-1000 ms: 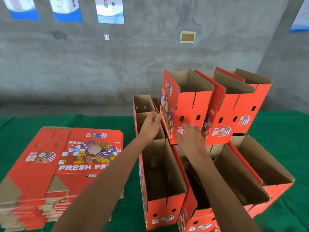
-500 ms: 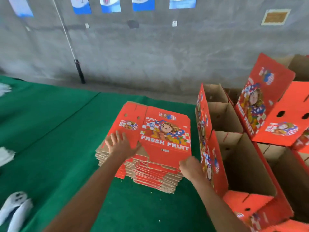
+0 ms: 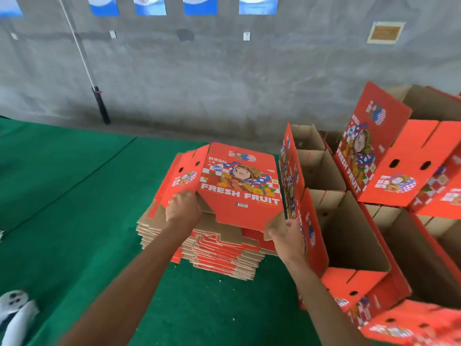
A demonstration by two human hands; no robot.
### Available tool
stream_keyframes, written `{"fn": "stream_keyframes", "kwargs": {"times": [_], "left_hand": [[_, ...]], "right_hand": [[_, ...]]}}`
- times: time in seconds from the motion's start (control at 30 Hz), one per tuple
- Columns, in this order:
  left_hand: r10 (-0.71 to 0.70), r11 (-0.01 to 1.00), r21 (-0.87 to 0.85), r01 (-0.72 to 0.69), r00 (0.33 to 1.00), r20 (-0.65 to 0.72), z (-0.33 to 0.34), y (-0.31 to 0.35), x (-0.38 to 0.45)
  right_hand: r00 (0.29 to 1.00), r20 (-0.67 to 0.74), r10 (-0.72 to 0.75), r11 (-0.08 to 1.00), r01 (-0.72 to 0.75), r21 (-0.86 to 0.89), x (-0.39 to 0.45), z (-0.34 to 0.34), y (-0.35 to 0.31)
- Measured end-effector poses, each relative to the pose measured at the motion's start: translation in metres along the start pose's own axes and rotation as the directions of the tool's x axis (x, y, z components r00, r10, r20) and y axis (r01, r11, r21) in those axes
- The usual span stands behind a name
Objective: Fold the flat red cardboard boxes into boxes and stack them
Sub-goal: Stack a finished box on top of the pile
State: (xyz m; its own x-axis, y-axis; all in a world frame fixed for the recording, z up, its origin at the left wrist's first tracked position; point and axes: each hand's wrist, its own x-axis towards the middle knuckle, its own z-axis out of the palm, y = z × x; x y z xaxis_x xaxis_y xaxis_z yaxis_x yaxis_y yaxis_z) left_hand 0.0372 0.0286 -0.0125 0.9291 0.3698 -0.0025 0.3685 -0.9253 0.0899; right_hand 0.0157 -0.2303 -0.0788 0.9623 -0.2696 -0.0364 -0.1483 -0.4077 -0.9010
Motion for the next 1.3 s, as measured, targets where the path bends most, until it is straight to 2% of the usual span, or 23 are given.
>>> {"fn": "stream_keyframes", "kwargs": {"times": [0.07,0.13,0.27,0.33,0.4,0.47,0.57,0.73,0.83,0.9,1.0,1.13,1.2,1.3], "left_hand": [[-0.033,0.968,-0.251,0.024,0.999,-0.034,-0.028,-0.008,-0.012],[-0.037,0.892,-0.451,0.039,0.999,0.013,-0.067,-0.026,-0.022],[0.118,0.736,-0.677,-0.011,0.987,0.111,-0.15,-0.068,-0.053],[0.167,0.673,-0.734,-0.096,0.986,0.025,-0.179,-0.086,-0.071],[0.174,0.61,-0.766,-0.205,0.977,-0.123,-0.197,-0.097,-0.086],[0.165,0.584,-0.756,-0.295,0.955,-0.245,-0.204,-0.1,-0.097],[0.154,0.586,-0.728,-0.356,0.931,-0.332,-0.198,-0.099,-0.116],[0.064,0.389,-0.852,-0.351,0.933,-0.355,-0.178,-0.104,-0.154],[0.078,0.29,-0.891,-0.35,0.936,-0.342,-0.183,-0.113,-0.179],[0.143,0.252,-0.913,-0.32,0.946,-0.292,-0.188,-0.114,-0.189],[0.216,0.34,-0.901,-0.27,0.955,-0.204,-0.173,-0.098,-0.19],[0.231,0.457,-0.87,-0.184,0.969,-0.084,-0.107,-0.068,-0.183],[0.265,0.579,-0.778,-0.246,0.958,-0.105,-0.07,-0.053,-0.185],[0.376,0.695,-0.62,-0.365,0.919,-0.119,-0.025,-0.034,-0.195]], "right_hand": [[0.996,-0.054,-0.075,0.992,0.08,0.096,-0.012,-0.014,-0.017],[0.966,-0.142,-0.214,0.958,0.236,0.161,-0.022,-0.032,-0.041],[0.86,-0.26,-0.439,0.879,0.471,0.073,-0.053,-0.075,-0.094],[0.77,-0.294,-0.565,0.809,0.587,-0.017,-0.073,-0.093,-0.113],[0.708,-0.301,-0.639,0.763,0.634,-0.13,-0.091,-0.112,-0.128],[0.698,-0.243,-0.674,0.739,0.631,-0.235,-0.103,-0.135,-0.138],[0.736,-0.119,-0.667,0.731,0.614,-0.299,-0.116,-0.166,-0.146],[0.74,0.099,-0.666,0.706,0.667,-0.237,-0.148,-0.201,-0.139],[0.714,0.106,-0.692,0.685,0.695,-0.217,-0.169,-0.223,-0.134],[0.73,0.105,-0.676,0.689,0.675,-0.264,-0.174,-0.24,-0.131],[0.787,0.13,-0.603,0.713,0.605,-0.356,-0.171,-0.257,-0.116],[0.864,0.166,-0.475,0.769,0.499,-0.399,-0.165,-0.252,-0.074],[0.903,0.2,-0.381,0.783,0.43,-0.449,-0.159,-0.247,-0.047],[0.944,0.179,-0.277,0.817,0.329,-0.473,-0.156,-0.242,-0.007]]}}
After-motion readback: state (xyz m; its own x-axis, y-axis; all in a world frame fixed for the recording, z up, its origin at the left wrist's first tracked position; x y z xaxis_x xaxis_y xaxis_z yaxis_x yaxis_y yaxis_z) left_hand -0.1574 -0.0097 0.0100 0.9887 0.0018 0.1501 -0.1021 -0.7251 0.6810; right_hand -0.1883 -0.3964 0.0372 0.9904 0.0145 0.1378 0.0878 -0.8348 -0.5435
